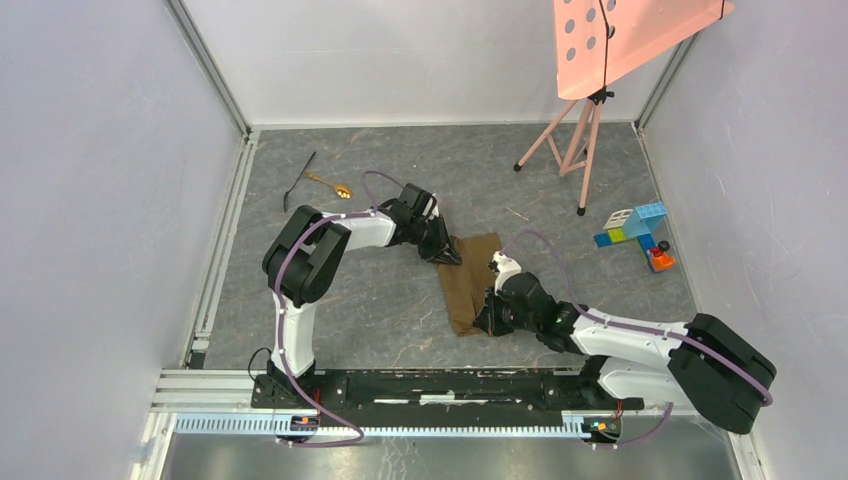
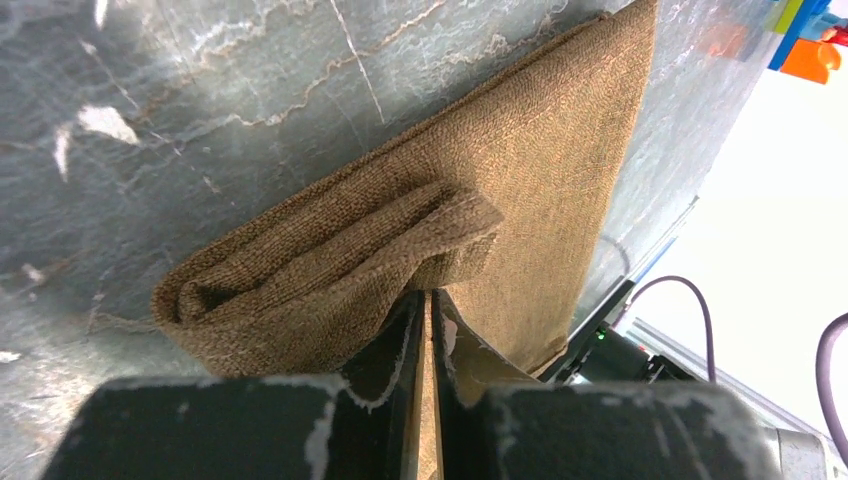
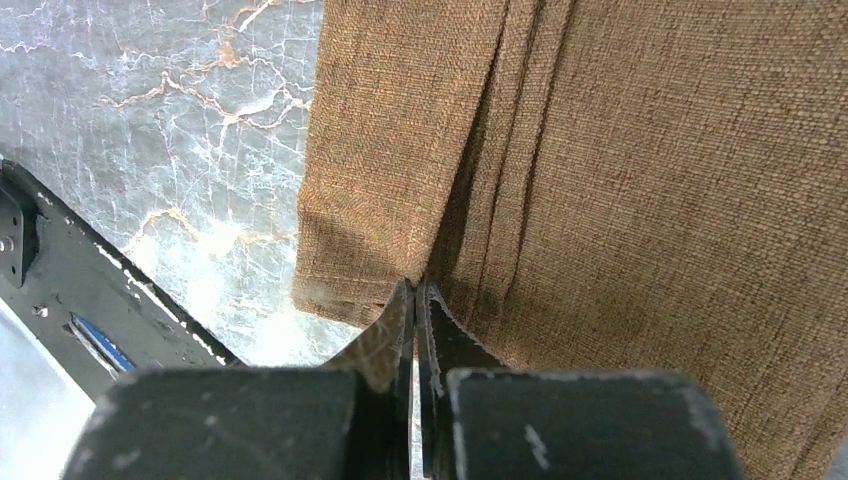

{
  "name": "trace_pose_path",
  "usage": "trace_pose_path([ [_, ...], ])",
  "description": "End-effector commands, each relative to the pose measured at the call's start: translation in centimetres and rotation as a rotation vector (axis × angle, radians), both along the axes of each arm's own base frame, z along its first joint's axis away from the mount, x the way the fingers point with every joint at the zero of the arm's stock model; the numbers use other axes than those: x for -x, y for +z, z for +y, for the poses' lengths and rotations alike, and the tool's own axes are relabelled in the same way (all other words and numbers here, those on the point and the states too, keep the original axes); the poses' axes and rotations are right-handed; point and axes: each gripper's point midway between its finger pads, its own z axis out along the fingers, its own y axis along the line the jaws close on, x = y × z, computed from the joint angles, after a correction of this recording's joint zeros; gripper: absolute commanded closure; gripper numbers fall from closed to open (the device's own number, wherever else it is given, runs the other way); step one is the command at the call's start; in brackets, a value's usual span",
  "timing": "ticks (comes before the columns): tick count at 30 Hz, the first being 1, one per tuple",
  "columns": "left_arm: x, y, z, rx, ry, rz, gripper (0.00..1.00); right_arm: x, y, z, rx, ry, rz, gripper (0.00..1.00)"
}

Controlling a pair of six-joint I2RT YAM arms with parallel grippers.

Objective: Fold the napkin into a case and place the utensils inside
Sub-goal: Smooth out the 2/3-rectangle-folded napkin at the center of the board.

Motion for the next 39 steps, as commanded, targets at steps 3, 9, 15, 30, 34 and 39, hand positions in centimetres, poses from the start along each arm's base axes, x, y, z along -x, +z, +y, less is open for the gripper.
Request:
trace_pose_path([
  [3, -1.9, 0.7, 1.4, -0.108, -0.027, -0.118, 0.85, 0.7, -2.8, -2.3, 0.128, -0.001, 0.028, 1.00],
  [9, -0.8, 2.9, 0.4, -0.068, -0.070, -0.130, 0.84, -1.5, 2.3, -0.5, 0.122, 0.066, -0.081, 0.69],
  [15, -0.5, 0.7, 0.4, -0.078, -0.058, -0.086, 0.85, -4.3, 7.4, 2.5, 0.080, 0.154, -0.213, 0.51],
  [30, -1.9, -2.4, 2.4, -0.177, -0.002, -0.039, 0.86, 0.5, 2.1, 6.6, -0.327, 0.378, 0.005, 0.69],
  [34, -1.9, -3.1, 2.7, -0.189, -0.002, -0.024, 0.87, 3.6, 0.8, 4.8, -0.317, 0.385, 0.052, 0.69],
  [39, -2.2, -3.1, 3.1, -0.215, -0.004, -0.032, 0.87, 6.1, 0.7, 3.8, -0.327, 0.394, 0.087, 0.69],
])
